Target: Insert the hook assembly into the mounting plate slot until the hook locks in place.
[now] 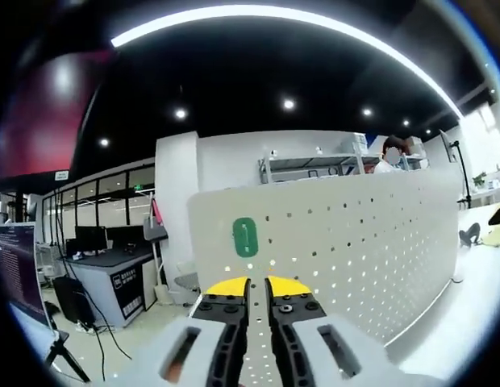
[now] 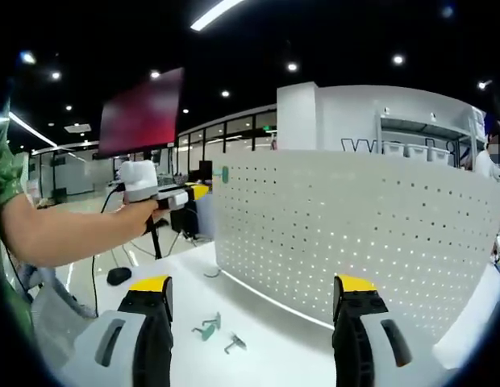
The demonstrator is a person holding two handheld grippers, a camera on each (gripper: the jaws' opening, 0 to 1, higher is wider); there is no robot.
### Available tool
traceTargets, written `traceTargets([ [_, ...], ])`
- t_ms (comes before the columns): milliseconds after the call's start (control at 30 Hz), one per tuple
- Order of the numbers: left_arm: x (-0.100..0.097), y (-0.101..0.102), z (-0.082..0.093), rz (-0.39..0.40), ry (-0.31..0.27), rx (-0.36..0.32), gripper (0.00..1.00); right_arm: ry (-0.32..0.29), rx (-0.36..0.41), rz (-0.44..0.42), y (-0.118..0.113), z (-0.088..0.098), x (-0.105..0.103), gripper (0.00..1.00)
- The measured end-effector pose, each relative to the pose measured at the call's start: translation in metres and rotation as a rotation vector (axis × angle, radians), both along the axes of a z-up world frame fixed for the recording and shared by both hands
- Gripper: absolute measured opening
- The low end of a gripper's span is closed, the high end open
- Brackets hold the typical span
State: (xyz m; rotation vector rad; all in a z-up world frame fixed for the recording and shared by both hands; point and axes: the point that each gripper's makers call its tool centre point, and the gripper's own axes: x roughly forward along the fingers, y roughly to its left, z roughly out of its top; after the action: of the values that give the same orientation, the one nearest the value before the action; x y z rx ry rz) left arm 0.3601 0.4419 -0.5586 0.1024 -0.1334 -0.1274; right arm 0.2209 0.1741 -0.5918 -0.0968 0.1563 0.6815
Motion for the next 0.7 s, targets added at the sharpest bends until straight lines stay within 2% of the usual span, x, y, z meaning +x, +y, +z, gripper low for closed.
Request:
traceTargets([
  [700, -0.054, -0.016, -0.023, -0.053, 0.055, -0.001, 0.06, -0.005, 0.001, 0.007, -0.001, 0.0, -0.018, 0.83],
])
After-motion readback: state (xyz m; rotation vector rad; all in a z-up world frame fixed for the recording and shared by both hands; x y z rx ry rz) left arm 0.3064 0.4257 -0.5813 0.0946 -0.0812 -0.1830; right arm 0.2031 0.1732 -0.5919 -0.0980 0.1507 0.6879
